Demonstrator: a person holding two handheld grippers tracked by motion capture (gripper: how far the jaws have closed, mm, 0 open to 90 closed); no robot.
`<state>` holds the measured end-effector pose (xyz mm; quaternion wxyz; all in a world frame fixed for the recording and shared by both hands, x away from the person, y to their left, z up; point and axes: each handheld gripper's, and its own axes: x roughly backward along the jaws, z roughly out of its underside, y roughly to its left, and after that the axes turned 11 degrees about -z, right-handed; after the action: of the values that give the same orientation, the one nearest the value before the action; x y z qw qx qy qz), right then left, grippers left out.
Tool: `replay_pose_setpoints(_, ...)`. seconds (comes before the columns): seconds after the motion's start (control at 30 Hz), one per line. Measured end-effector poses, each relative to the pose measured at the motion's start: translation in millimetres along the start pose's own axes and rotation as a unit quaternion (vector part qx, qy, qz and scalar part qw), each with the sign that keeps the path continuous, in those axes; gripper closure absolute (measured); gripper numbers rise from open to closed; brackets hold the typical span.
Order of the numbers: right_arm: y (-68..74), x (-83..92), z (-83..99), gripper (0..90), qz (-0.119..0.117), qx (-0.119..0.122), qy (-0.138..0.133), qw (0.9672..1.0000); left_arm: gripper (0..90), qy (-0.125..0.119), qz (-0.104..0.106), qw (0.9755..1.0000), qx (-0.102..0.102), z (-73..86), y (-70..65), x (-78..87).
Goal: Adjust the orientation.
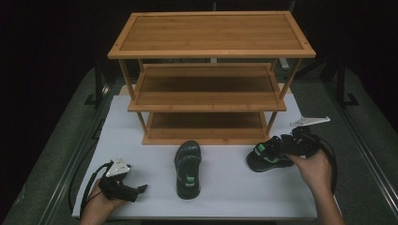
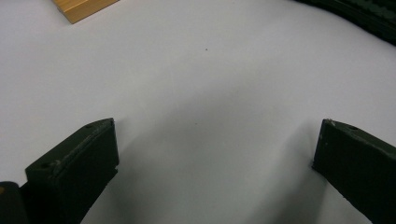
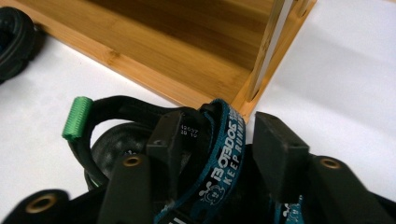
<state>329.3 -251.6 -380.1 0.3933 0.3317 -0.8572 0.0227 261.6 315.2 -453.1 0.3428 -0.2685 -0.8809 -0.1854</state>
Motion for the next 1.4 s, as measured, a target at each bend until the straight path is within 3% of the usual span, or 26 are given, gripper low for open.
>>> replay_pose_setpoints(0.4,-1.6,-7.3,1.8,58.6,-0.009,-0.011,0.012,0.9998,0.0,0.0,0.0,1.0,0.0,0.0,0.1,0.0)
replay_pose_setpoints(0.7,0.4,-8.0,1.5,66.4,-0.007,-0.004,0.017,0.9998,0.0,0.0,0.001,1.0,0.001,0.0,0.3,-0.1)
replay_pose_setpoints(0.9,-1.8,-6.0,1.8,68.8,-0.021,-0.009,0.018,0.9996,0.0,0.0,0.001,1.0,0.001,0.0,0.4,-0.2)
replay_pose_setpoints(1.03,-0.3,-1.9,1.2,69.1,-0.024,-0.002,0.013,0.9996,0.0,0.0,0.001,1.0,0.001,0.0,0.4,-0.2)
replay_pose_setpoints(1.2,2.5,6.2,-0.9,69.0,-0.05,0.007,0.004,0.9987,0.0,0.001,0.001,1.0,0.0,0.0,0.4,-0.2)
replay_pose_setpoints(1.4,15.7,9.2,-6.2,69.0,-0.072,0.047,0.008,0.9962,0.0,0.0,0.001,1.0,0.001,0.0,0.3,-0.2)
